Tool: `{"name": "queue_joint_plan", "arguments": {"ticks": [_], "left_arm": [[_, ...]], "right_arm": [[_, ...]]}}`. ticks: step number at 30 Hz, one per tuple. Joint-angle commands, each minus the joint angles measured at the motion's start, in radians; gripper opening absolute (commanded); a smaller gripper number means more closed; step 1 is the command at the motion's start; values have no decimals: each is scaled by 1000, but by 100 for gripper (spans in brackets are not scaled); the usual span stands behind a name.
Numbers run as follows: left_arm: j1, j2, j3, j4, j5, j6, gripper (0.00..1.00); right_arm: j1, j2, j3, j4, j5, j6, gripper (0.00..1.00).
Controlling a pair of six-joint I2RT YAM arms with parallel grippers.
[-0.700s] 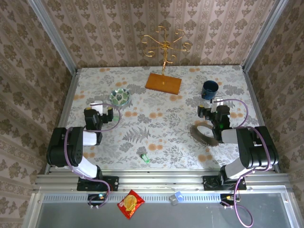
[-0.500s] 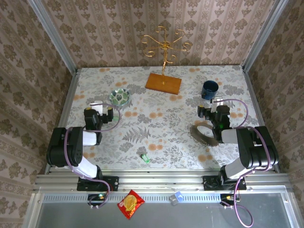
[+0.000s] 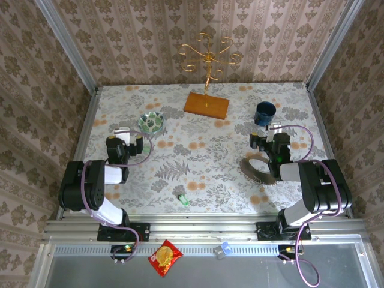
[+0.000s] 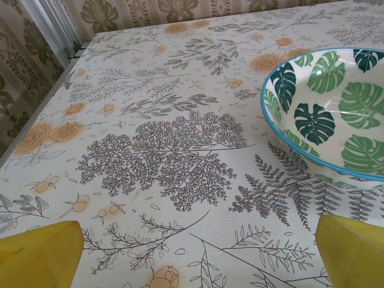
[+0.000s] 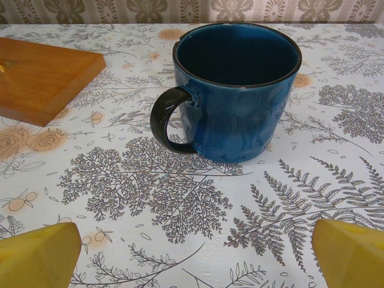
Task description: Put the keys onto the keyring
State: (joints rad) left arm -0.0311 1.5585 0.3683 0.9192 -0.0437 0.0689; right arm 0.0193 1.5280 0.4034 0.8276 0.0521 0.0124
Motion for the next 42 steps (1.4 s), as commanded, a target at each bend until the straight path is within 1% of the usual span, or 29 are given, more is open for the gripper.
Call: {"name": "queue_joint_plan", "arguments": {"ticks": [1, 18, 20, 22, 25, 28, 30, 32, 34, 37, 39, 41, 42], "left_arm": [[10, -1, 24, -3, 18, -1, 100], [11, -2, 21, 3, 25, -3, 100], [11, -10, 7, 26, 19, -1, 100], [11, -60, -14, 25, 27, 0, 100], [11, -191, -19, -78, 14, -9, 100], [4, -307, -9, -163, 16, -6, 100], [-3, -368, -7, -190, 17, -31, 100], [-7, -423, 9, -254, 27, -78, 100], [-8, -461, 33, -336, 62, -124, 100], [-18, -489, 66, -433, 135, -204, 100], [-42, -501, 70, -442, 165, -273, 99], [-109, -500, 67, -411, 200, -271, 98], [-146, -498, 73, -420, 184, -261, 98]], "right_arm": [[-4, 1, 11, 12, 4, 17, 100], [-4, 0, 7, 17, 4, 20, 100], [-3, -14, 13, 0, 38, 31, 100], [-4, -77, 34, -94, 43, 31, 100], [-4, -203, 101, -306, 16, 22, 100], [-2, -297, 146, -467, -1, 71, 100], [1, -357, 166, -559, -5, 157, 100], [5, -402, 184, -663, -36, 230, 100], [13, -431, 211, -784, -37, 331, 96], [19, -447, 264, -986, -60, 431, 91], [19, -446, 293, -1103, -87, 451, 90], [20, -442, 301, -1172, -133, 451, 88], [22, -440, 302, -1191, -152, 452, 86]]}}
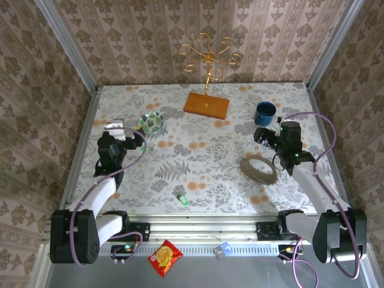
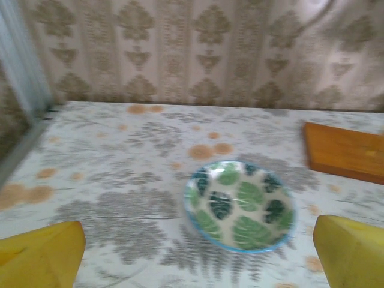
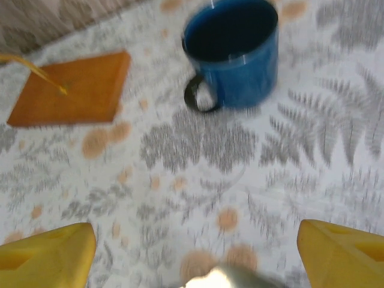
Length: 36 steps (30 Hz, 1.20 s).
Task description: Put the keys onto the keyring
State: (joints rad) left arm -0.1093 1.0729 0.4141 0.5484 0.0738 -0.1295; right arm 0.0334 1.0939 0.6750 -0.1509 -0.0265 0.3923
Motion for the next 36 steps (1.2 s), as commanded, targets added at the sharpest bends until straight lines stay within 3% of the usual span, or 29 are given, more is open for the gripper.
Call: {"name": "queue_joint_plan", "arguments": {"ticks": [1, 5, 9, 14, 28, 36], "left_arm": [[-116, -9, 40, -68, 52, -45, 98], [-267, 40, 88, -116, -13, -22, 99], [-385, 103, 91, -67, -65, -46, 98], [-461, 188, 95, -23, -67, -61, 98], [-490, 174, 74, -31, -69, -59, 98], [-490, 167, 68, -32, -84, -46, 98]], "right_arm": [[11, -3, 30, -233, -98, 71, 82], [46, 19, 32, -267, -199, 32, 71], [117, 85, 48, -281, -168, -28, 63], [154, 227, 120, -316, -151, -85, 44], [199, 506, 294, -438, 38, -202, 40], [205, 576, 323, -431, 7, -213, 35]]}}
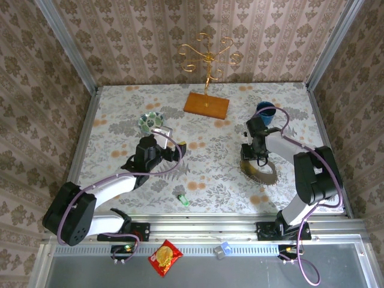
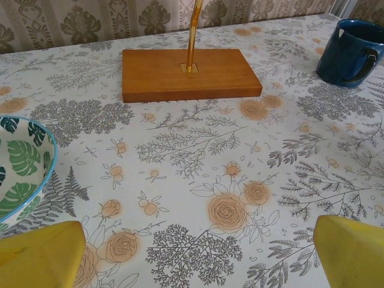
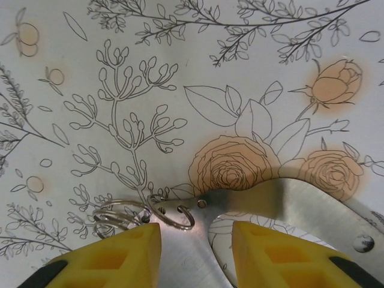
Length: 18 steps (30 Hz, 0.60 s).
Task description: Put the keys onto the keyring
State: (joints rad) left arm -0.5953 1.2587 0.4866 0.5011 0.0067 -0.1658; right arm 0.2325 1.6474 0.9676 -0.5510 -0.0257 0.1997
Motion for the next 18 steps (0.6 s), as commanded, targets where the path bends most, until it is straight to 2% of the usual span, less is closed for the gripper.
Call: {"name": "queue_joint_plan", "arguments": {"ticks": [1, 13, 18], "left_arm": [[-4, -19, -5, 17, -19, -10, 98], [-3, -25, 8, 12, -35, 5, 98], [-3, -27, 10, 6, -37, 4, 98]], "right_arm": [[7, 29, 33, -27, 0, -20, 33], [8, 78, 73, -17, -8, -31, 25], [7, 85, 76, -20, -13, -34, 17]]}}
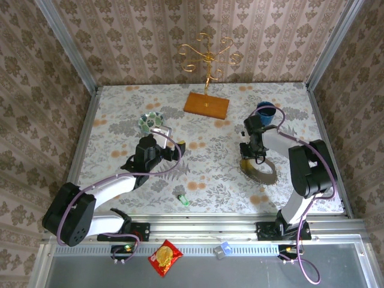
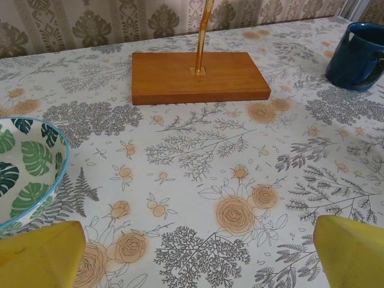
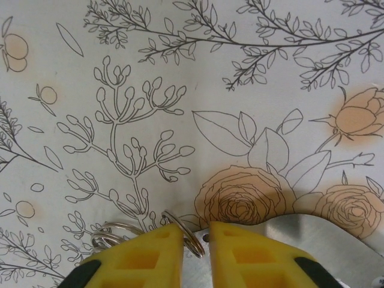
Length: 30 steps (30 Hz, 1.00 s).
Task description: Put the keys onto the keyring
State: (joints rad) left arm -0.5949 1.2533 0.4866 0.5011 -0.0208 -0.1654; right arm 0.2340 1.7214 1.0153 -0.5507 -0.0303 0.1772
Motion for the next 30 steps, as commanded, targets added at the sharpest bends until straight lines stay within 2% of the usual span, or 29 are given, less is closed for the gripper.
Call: {"name": "queue_joint_plan", "arguments": {"ticks": [1, 10, 24, 30], "left_arm": [[-3, -22, 10, 6, -11, 4, 98], [-3, -28, 18, -5, -13, 13, 98], [-2, -121, 45, -60, 0, 108, 98], [7, -194, 89, -135, -22, 207, 98]], "right_arm": [[6, 12, 28, -20, -9, -13, 16], [6, -2, 34, -27, -16, -20, 0], [73, -254, 40, 8, 41, -110, 0], [117, -385, 32, 108, 30, -176, 0]]}}
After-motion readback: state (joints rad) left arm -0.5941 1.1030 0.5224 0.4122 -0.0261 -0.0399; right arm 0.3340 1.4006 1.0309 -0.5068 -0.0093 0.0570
